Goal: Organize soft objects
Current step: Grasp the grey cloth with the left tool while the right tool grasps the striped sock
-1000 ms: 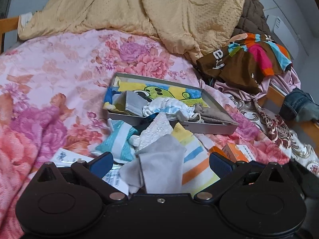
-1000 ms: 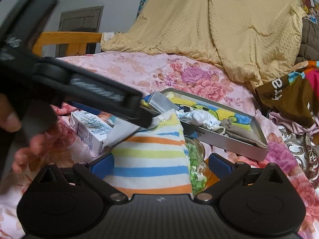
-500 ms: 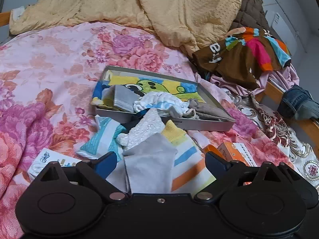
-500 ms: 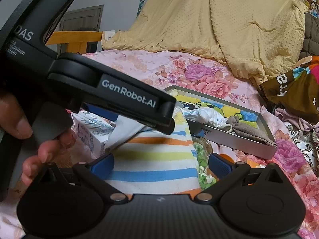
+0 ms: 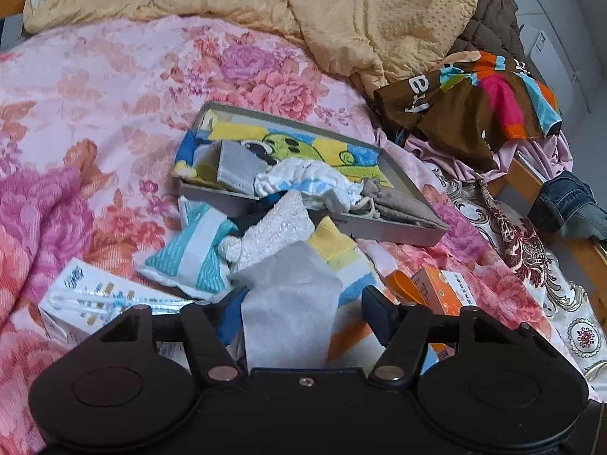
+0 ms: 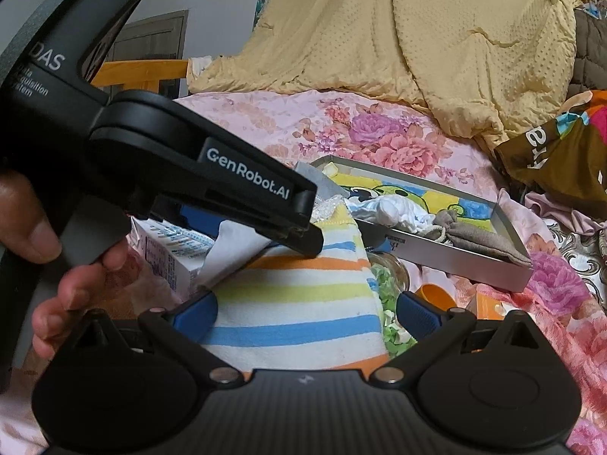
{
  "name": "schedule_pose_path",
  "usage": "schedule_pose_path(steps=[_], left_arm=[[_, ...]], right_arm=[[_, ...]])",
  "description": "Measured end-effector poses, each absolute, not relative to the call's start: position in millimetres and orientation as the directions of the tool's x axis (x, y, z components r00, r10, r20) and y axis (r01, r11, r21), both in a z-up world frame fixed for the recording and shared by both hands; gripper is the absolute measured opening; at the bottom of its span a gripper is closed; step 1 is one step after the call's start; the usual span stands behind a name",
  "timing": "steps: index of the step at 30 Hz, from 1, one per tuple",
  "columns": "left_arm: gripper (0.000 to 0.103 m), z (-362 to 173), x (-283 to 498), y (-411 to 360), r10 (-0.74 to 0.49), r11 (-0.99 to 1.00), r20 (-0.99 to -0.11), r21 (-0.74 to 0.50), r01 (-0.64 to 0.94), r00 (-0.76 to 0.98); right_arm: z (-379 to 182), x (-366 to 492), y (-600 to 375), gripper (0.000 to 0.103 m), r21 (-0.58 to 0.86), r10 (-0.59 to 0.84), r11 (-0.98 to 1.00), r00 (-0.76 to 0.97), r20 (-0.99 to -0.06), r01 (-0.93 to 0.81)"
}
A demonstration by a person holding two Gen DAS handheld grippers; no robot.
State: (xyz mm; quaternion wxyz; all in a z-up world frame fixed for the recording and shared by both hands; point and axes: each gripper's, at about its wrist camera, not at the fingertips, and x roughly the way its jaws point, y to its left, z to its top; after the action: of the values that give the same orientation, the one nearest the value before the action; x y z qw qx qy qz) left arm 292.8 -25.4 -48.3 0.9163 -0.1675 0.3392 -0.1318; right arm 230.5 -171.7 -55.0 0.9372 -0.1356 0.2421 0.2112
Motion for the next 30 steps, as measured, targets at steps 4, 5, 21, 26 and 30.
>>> schedule_pose_path(steps=[4, 5, 21, 26, 30], left_arm=[[0.062, -49, 291, -28, -0.357, 0.912, -0.582, -0.385, 0.139, 0.731], [0.059, -49, 291, -28, -0.356, 0.912, -0.583, -0.386, 0.137, 0.730], [0.036, -46, 286, -20, -0.352, 0.914, -0.585, -0.384, 0.132, 0.731], [0.027, -45, 283, -16, -0.343, 0.917, -0.589, -0.377, 0.126, 0.731], [0.019, -45, 279, -11, -0.337, 0.916, -0.591, -0.387, 0.109, 0.733]], right_arm=[[-56, 231, -171, 0.102, -0.148, 0.329, 0.874, 0.789, -0.518, -0.462], [-56, 231, -171, 0.102, -0.147, 0.329, 0.874, 0.788, -0.520, -0.462], [-59, 234, -167, 0.091, -0.167, 0.324, 0.866, 0.784, -0.530, -0.471], [-59, 233, -168, 0.089, -0.166, 0.324, 0.866, 0.783, -0.531, -0.471], [-59, 232, -166, 0.085, -0.174, 0.321, 0.864, 0.784, -0.532, -0.472]])
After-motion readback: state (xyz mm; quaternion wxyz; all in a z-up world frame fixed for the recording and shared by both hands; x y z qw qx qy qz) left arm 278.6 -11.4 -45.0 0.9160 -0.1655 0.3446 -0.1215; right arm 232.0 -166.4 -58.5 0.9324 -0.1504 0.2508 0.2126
